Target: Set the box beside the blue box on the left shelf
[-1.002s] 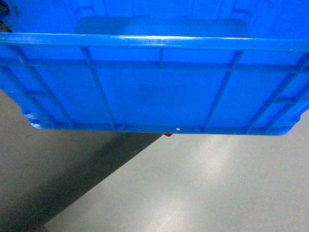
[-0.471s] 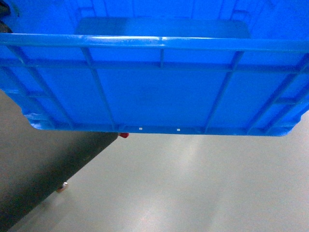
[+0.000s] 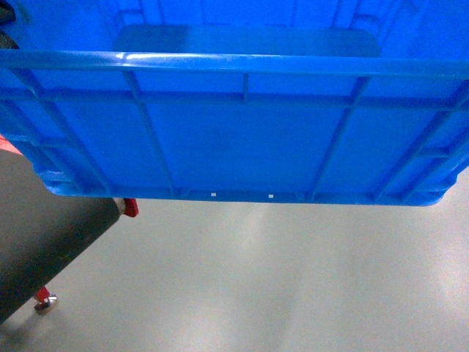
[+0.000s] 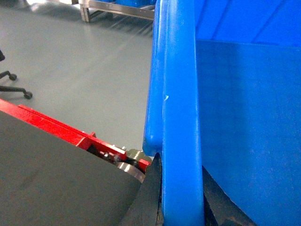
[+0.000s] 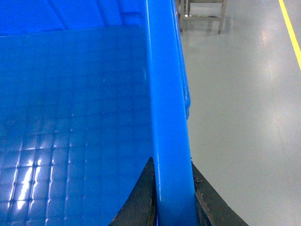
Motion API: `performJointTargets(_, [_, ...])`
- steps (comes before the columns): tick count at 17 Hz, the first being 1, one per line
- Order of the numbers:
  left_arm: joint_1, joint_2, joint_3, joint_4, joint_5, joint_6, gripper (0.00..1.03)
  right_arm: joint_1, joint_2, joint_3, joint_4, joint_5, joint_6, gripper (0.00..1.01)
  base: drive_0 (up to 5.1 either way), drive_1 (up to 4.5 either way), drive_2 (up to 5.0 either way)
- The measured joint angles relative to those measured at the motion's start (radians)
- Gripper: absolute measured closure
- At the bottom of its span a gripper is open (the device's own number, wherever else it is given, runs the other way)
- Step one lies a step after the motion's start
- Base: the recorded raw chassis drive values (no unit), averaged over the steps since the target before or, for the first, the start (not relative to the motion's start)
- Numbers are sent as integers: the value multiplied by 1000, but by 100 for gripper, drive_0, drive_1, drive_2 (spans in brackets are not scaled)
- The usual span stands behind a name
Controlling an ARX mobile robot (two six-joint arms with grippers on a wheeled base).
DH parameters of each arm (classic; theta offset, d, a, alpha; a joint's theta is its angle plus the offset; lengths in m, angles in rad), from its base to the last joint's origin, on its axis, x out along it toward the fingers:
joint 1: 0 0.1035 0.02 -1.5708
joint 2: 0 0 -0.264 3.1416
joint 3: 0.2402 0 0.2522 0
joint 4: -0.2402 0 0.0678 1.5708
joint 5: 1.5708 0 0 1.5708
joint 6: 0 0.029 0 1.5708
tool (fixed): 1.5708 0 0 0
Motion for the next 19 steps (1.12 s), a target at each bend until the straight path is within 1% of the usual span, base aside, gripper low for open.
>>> performJointTargets(19, [0, 0, 0, -2, 0, 0, 95, 0, 0, 0, 0, 0, -2, 92, -153, -153, -153])
